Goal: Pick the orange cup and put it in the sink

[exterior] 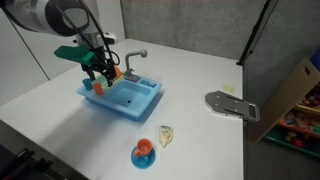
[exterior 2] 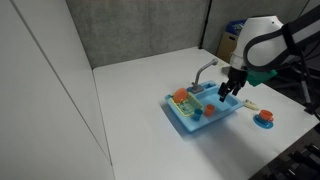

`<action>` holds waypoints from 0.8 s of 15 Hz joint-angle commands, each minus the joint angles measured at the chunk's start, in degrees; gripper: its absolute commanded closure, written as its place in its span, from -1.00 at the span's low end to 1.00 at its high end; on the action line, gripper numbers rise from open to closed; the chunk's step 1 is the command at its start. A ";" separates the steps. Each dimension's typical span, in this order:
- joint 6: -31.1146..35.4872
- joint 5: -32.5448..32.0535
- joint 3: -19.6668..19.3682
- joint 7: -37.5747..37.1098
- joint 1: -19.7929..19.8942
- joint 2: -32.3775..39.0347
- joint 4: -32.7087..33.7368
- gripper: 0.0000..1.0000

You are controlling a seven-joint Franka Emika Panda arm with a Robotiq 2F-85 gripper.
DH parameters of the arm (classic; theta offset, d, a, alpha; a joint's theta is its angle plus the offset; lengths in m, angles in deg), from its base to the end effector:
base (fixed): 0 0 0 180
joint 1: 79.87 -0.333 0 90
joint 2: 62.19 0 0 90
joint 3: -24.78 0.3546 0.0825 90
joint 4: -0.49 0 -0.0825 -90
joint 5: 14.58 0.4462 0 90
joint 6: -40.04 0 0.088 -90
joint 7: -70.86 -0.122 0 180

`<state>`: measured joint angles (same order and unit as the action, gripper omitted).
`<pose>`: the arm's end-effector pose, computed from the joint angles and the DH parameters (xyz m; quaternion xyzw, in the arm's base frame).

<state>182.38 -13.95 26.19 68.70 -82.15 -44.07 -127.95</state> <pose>0.5810 0.0379 0.1894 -0.9993 -0.0084 0.0371 0.0052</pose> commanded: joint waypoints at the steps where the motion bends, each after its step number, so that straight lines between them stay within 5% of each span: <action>1: 1.69 -3.08 -0.93 -2.85 -1.49 1.89 1.32 -1.00; 12: 2.79 -6.45 -2.12 -8.83 -4.61 4.83 3.37 -1.00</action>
<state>185.14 -18.87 24.95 62.01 -85.81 -40.87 -126.44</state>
